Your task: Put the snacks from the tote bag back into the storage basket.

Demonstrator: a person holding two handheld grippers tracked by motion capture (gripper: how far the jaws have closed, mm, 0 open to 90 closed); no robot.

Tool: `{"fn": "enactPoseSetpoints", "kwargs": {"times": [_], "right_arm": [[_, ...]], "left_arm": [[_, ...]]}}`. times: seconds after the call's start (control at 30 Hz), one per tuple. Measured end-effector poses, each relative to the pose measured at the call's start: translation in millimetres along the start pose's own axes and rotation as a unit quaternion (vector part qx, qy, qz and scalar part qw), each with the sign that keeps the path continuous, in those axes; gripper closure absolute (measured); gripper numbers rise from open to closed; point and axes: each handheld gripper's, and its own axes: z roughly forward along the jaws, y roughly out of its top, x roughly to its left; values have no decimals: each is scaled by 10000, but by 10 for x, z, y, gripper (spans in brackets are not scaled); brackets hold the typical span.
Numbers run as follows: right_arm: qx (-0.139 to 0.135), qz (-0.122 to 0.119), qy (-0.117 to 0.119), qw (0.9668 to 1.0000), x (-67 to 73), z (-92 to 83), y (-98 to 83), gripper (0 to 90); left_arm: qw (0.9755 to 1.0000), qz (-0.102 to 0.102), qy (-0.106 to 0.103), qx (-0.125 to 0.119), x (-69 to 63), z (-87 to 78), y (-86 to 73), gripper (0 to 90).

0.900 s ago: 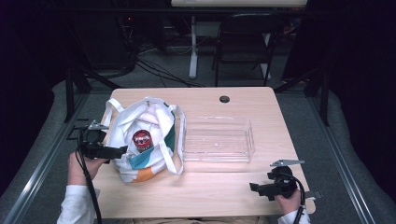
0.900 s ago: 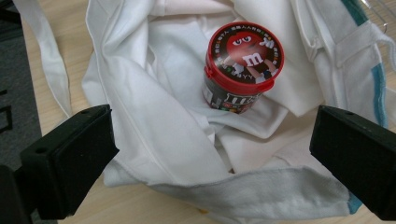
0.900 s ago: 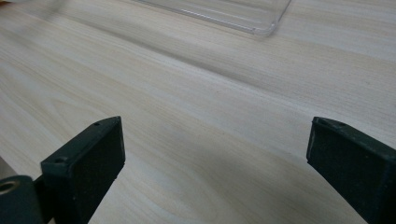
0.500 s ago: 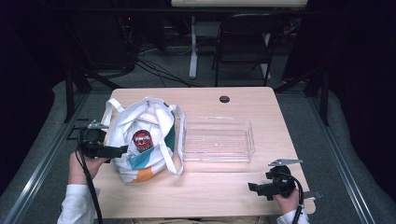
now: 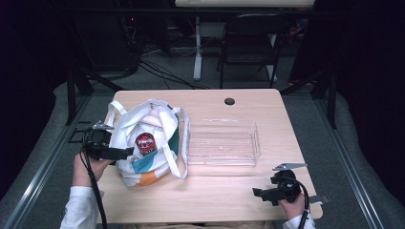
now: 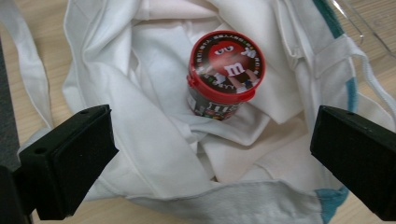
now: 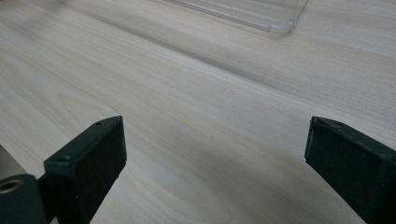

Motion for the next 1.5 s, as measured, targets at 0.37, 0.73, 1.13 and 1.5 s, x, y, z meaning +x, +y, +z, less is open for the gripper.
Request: {"fn": "enactPoseSetpoints", "kwargs": {"times": [0.37, 0.73, 1.13, 1.5], "right_arm": [[72, 91, -20, 9999, -10, 27, -8, 62], [156, 66, -83, 9998, 5, 35, -15, 64], [195, 78, -78, 9997, 1, 45, -25, 67], [248, 37, -82, 9997, 11, 50, -31, 71]], "left_arm": [[9998, 197, 10, 57, -98, 85, 293, 0], [9992, 338, -16, 225, -118, 279, 462, 0], [9983, 352, 36, 471, -146, 507, 567, 1], [9963, 424, 102, 739, -176, 708, 591, 1]]}}
